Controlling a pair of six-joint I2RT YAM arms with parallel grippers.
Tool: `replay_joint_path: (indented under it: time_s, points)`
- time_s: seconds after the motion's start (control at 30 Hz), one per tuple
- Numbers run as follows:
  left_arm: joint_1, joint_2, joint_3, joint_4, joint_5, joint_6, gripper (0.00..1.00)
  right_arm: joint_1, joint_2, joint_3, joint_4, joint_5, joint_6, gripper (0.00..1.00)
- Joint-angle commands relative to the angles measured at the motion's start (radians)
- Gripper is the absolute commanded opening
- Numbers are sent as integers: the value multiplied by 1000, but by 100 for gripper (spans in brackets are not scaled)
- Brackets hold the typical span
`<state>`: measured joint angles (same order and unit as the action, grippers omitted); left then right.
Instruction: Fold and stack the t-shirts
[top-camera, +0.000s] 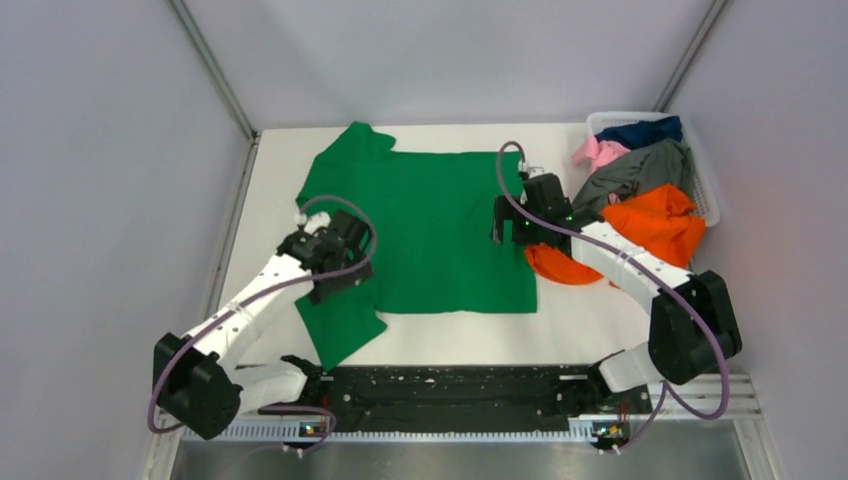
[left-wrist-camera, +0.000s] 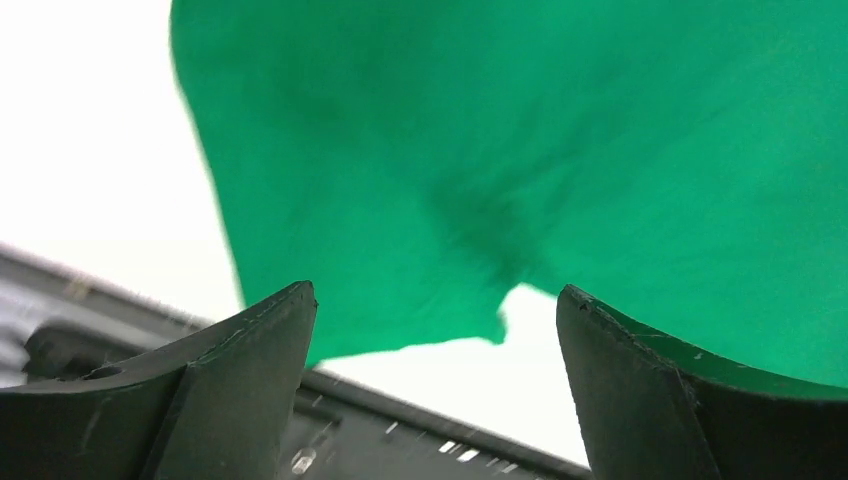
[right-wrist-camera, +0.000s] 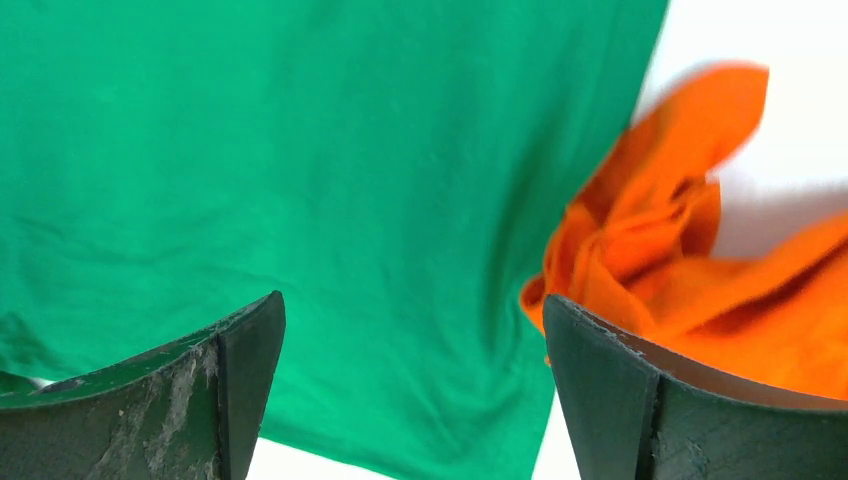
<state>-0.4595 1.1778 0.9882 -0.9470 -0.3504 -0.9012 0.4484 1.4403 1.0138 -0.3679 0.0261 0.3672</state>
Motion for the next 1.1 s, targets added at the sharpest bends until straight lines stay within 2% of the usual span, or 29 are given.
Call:
replay_joint_path:
  time_s: [0.0, 0.13, 0.33, 0.5, 0.73, 1.07]
  points:
    - [-129, -48, -74, -327, -46, -272, 92, -1, -102, -51, 25, 69, 41, 99]
    - [-252, -73, -198, -337, 39, -421, 88, -1, -107, -60, 27, 75, 37, 99]
    - [-260, -144, -402, -109, 134, -488, 81, -1, -102, -72, 38, 88, 32, 99]
    - [-260, -138, -457, -70, 67, -534, 74, -1, -106, -86, 62, 59, 33, 99]
    - [-255, -164, -511, -4, -26, -559, 69, -1, -117, -101, 57, 51, 35, 99]
    - [-254, -240, -534, 17, -98, -555, 42, -2, -256, -193, 9, 3, 53, 98]
